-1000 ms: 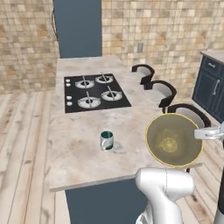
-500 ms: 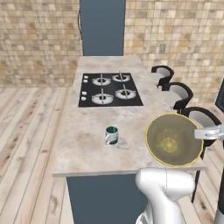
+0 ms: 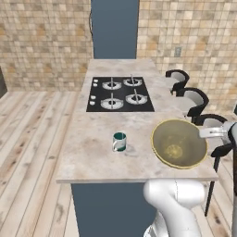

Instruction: Clear the mugs and bowl far away from the sink.

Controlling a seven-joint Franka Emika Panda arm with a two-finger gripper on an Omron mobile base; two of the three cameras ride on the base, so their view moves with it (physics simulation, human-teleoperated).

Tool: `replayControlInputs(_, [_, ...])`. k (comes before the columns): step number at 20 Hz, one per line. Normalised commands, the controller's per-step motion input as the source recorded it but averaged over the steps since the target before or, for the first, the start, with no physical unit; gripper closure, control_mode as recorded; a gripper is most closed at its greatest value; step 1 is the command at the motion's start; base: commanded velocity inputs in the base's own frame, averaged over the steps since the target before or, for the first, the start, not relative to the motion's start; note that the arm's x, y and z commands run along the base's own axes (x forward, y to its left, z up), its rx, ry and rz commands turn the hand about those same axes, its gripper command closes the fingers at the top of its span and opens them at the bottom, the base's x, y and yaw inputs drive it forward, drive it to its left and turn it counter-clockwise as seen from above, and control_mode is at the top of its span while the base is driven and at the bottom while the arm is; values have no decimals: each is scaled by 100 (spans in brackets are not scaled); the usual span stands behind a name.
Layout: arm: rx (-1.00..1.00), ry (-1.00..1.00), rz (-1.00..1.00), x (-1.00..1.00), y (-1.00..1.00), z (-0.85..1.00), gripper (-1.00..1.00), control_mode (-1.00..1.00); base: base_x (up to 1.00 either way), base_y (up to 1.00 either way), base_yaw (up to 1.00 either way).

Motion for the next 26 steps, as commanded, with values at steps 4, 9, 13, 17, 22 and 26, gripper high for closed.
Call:
replayControlInputs(4, [6,23,5,55,-34,-4,100,-100,0,0,0])
replayControlInputs(9, [3,16,1,25,-41,-11,100,-100,0,0,0])
replayControlInputs(13, [0,19,0,14,-4,-32,100,-100,0,0,0])
replayControlInputs(17, [0,13,-1,18,0,-49,100,-100,0,0,0])
replayControlInputs(22, [0,2,-3,28,2,-41,100,-100,0,0,0])
replayControlInputs(26, [0,0,-2,35,9,-36,100,-100,0,0,0])
